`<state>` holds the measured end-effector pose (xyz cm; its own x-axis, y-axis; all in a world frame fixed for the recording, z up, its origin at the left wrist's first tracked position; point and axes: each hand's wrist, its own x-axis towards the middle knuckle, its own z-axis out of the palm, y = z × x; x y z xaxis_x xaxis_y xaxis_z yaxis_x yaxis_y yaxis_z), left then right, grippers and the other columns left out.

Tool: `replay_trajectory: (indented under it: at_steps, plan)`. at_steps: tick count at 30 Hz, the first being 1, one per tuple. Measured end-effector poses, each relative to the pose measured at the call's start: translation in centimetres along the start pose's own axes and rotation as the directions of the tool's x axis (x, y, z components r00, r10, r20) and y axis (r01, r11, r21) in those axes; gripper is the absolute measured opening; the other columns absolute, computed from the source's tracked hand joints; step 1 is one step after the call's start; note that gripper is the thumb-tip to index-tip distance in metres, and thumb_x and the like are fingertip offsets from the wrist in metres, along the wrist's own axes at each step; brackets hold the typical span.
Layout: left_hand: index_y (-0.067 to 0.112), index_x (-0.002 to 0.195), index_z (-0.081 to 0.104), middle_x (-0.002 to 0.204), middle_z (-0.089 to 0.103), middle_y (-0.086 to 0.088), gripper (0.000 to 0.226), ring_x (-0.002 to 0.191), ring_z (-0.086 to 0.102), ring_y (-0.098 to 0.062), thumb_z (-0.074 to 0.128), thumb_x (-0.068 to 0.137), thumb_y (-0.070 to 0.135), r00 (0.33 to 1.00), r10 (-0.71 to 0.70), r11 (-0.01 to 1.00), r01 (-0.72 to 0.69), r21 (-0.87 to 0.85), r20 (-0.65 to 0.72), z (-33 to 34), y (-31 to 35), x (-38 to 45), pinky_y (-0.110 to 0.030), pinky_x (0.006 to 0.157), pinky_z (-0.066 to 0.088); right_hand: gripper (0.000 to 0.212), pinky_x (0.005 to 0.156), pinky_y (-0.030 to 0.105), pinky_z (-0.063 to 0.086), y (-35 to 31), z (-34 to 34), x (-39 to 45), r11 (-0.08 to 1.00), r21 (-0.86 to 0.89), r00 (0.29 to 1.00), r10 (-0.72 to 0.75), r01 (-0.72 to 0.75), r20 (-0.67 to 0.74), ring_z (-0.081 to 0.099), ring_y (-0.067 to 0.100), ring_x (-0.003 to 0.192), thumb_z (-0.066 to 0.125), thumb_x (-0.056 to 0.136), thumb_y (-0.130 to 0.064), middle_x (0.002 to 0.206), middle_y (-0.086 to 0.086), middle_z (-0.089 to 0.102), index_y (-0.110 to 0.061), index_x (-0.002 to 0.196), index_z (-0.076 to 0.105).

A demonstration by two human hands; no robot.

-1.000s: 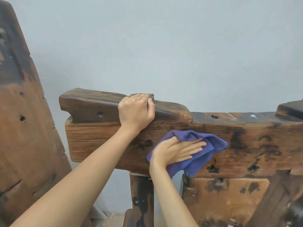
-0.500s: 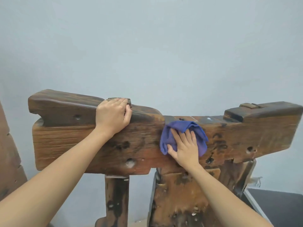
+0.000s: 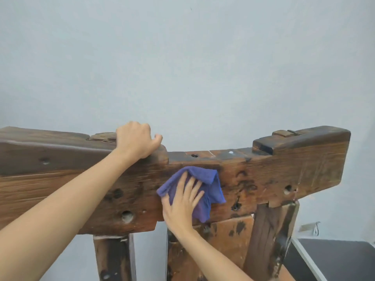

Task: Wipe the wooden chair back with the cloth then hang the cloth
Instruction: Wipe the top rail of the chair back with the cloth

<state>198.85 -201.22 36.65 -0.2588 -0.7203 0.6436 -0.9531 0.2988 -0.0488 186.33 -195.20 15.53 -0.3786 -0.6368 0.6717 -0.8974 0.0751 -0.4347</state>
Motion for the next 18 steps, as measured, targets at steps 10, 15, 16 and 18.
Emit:
replay_trajectory:
  at_steps: [10, 15, 16, 18]
  plan:
    - [0.017, 0.107, 0.064, 0.118, 0.068, -0.011, 0.065, 0.112, 0.061, -0.032, 0.024, 0.096, 0.067, 0.975, 0.01, 0.987, -0.045, 0.152, 0.223, 4.7, 3.5, 0.6, -0.042, 0.079, 0.035, 0.063, 0.119, 0.052, 0.021, 21.2, -10.7, 11.1, 0.901, -0.17, 0.913, -0.407, 0.399, -0.014, 0.042, 0.032, 0.139, 0.043, 0.095, -0.045, 0.151, 0.005, 0.052, -0.035, 0.156, 0.029]
    - [0.02, 0.107, 0.063, 0.115, 0.068, -0.008, 0.06, 0.111, 0.06, -0.029, 0.027, 0.096, 0.066, 0.978, -0.025, 0.984, -0.013, 0.176, 0.209, 4.8, 3.8, 0.7, -0.04, 0.075, 0.036, 0.06, 0.123, 0.046, 0.02, 21.6, -14.5, 17.7, 0.899, -0.264, 0.933, -0.359, 0.349, 0.009, 0.032, 0.025, 0.151, 0.032, 0.098, -0.038, 0.159, 0.005, 0.042, -0.021, 0.155, 0.038]
    - [0.021, 0.108, 0.064, 0.114, 0.068, -0.007, 0.061, 0.11, 0.06, -0.029, 0.026, 0.096, 0.067, 0.979, -0.022, 0.985, -0.013, 0.17, 0.201, 4.7, 3.7, 0.6, -0.039, 0.074, 0.036, 0.058, 0.122, 0.044, 0.022, 20.8, -14.9, 18.5, 0.917, -0.294, 0.962, -0.268, 0.269, 0.045, 0.039, 0.024, 0.146, 0.029, 0.097, -0.039, 0.151, 0.006, 0.052, -0.019, 0.146, 0.052]
    - [0.022, 0.108, 0.065, 0.113, 0.069, -0.006, 0.063, 0.108, 0.061, -0.028, 0.024, 0.095, 0.069, 0.98, -0.023, 0.986, -0.01, 0.164, 0.198, 4.7, 3.7, 0.4, -0.039, 0.074, 0.035, 0.056, 0.117, 0.043, 0.026, 19.3, -14.9, 19.8, 0.895, -0.403, 0.976, -0.126, 0.19, 0.18, 0.052, 0.022, 0.131, 0.02, 0.095, -0.039, 0.13, 0.004, 0.068, -0.022, 0.117, 0.069]
